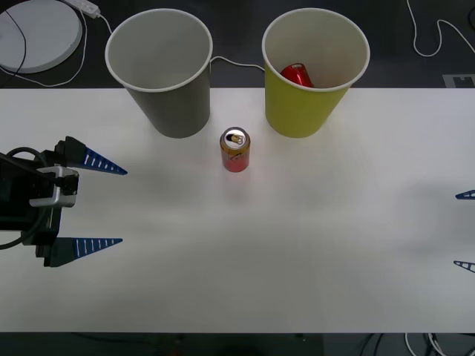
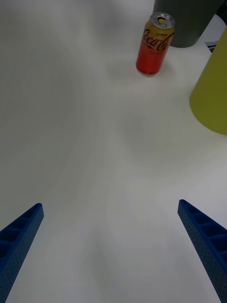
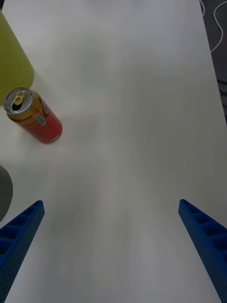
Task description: Put the can into the green bin and the plastic bottle into the gray bin
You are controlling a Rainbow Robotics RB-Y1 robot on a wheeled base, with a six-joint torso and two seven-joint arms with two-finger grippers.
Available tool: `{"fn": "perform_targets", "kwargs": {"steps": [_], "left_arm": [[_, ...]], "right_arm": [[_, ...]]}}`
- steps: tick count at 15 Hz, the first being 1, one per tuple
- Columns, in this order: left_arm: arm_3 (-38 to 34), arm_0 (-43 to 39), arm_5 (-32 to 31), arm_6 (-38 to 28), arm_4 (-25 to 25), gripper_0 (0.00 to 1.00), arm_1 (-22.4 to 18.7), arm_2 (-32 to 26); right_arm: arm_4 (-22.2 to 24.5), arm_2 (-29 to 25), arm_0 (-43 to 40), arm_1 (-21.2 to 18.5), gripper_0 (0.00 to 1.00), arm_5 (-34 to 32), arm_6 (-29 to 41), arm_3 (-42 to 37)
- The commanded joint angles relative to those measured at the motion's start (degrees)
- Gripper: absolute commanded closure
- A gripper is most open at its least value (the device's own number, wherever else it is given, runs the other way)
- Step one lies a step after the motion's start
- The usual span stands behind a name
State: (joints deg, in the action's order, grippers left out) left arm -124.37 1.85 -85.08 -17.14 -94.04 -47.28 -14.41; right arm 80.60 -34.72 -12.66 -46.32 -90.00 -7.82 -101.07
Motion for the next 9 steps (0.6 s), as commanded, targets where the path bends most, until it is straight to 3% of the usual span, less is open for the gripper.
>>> {"fn": "perform_targets", "kwargs": {"steps": [1, 9], "left_arm": [[0.00, 0.00, 0.00, 0.00, 0.00, 0.00, 0.00, 0.00], [0.00, 0.00, 0.00, 0.00, 0.00, 0.00, 0.00, 0.00]], "right_arm": [[0.00, 0.00, 0.00, 0.00, 0.00, 0.00, 0.00, 0.00], [-1.76, 1.49, -0.88, -0.62, 0.00, 0.00, -0.44, -0.26]]}}
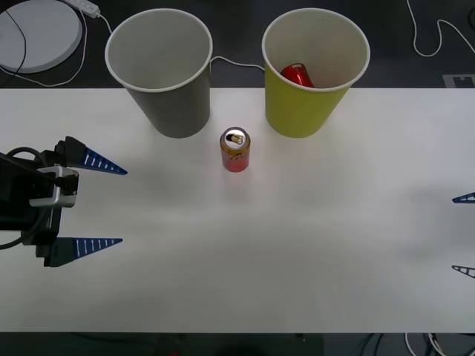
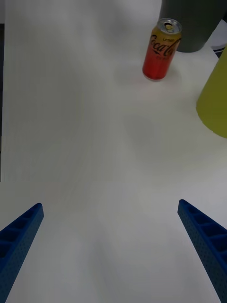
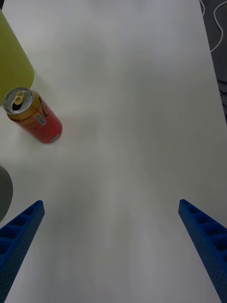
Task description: Put the can into the green bin and the plastic bottle into the gray bin
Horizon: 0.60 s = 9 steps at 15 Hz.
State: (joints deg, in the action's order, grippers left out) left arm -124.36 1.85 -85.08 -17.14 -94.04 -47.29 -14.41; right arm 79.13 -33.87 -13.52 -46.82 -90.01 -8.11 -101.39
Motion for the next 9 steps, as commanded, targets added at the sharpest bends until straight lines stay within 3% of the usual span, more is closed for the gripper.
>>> {"fn": "perform_targets", "kwargs": {"steps": [1, 9], "left_arm": [[0.00, 0.00, 0.00, 0.00, 0.00, 0.00, 0.00, 0.00], [0.00, 0.00, 0.00, 0.00, 0.00, 0.00, 0.00, 0.00]], "right_arm": [[-0.82, 1.62, -0.28, -0.12, 0.00, 0.01, -0.24, 0.05], [-11.81, 16.47, -5.38, -2.40, 0.00, 23.30, -3.75, -0.22]]}}
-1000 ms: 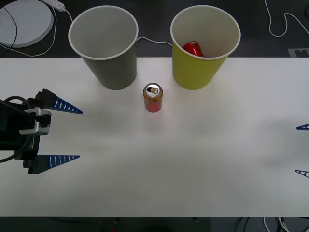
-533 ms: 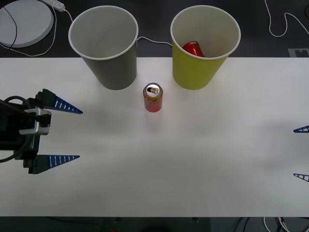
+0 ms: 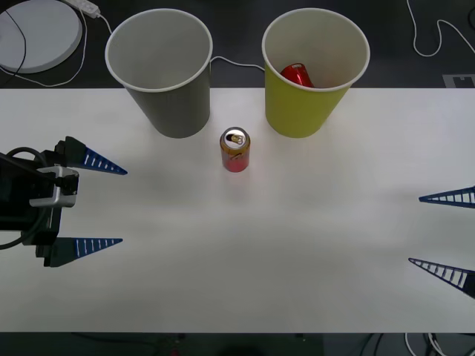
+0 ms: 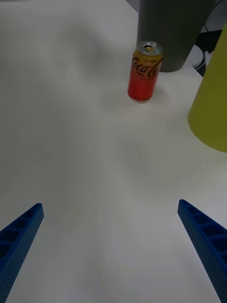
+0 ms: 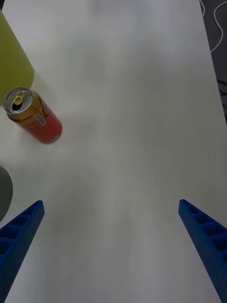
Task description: Put the can into the green bin and the plastic bottle into the gray bin
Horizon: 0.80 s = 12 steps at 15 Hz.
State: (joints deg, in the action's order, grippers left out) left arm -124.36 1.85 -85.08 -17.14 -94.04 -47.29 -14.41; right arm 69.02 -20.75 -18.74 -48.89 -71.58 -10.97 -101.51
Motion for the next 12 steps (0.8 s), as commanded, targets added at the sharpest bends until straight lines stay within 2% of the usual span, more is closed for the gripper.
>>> {"fn": "perform_targets", "kwargs": {"steps": [1, 7, 12], "left_arm": [[0.00, 0.00, 0.00, 0.00, 0.00, 0.00, 0.00, 0.00], [0.00, 0.00, 0.00, 0.00, 0.00, 0.00, 0.00, 0.00], [0.00, 0.00, 0.00, 0.00, 0.00, 0.00, 0.00, 0.00]], "right_arm": [[-2.66, 5.46, -0.16, -0.33, 0.00, 8.21, -1.42, -0.18], [-8.20, 18.03, -0.25, -2.62, 0.00, 27.02, -3.53, -2.29], [-10.83, 23.04, 1.07, -3.93, 0.00, 33.53, -4.23, -2.91]]}}
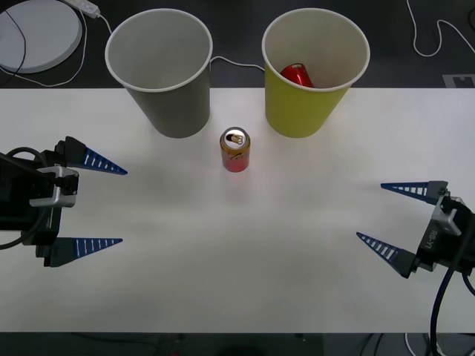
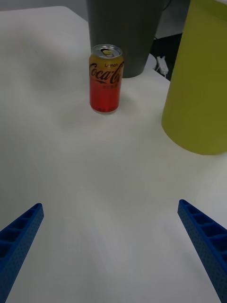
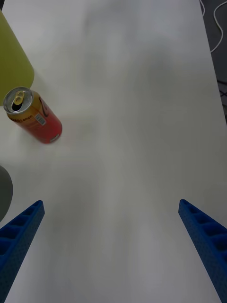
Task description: Put the can into the green bin and the plastic bottle into the gray bin
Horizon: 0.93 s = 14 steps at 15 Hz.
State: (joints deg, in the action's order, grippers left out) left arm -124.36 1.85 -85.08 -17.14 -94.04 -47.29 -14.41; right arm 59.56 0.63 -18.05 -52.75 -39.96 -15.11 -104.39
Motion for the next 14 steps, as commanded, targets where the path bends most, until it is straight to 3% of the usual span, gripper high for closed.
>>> {"fn": "perform_targets", "kwargs": {"steps": [1, 4, 7, 14], "left_arm": [[0.00, 0.00, 0.00, 0.00, 0.00, 0.00, 0.00, 0.00], [0.00, 0.00, 0.00, 0.00, 0.00, 0.00, 0.00, 0.00], [0.00, 0.00, 0.00, 0.00, 0.00, 0.00, 0.00, 0.00], [0.00, 0.00, 0.00, 0.00, 0.00, 0.00, 0.00, 0.00]], "right_arm": [[-2.17, 2.09, 0.38, -0.07, 0.00, 2.34, 0.00, -0.02], [-4.28, 3.85, 0.91, -2.00, 0.00, 3.93, 0.17, -0.46], [-4.54, 4.20, 1.09, -1.48, 0.00, 4.37, 0.79, -0.46], [-12.45, 15.19, 6.01, -5.87, 0.00, 14.74, 2.19, -1.87]]}}
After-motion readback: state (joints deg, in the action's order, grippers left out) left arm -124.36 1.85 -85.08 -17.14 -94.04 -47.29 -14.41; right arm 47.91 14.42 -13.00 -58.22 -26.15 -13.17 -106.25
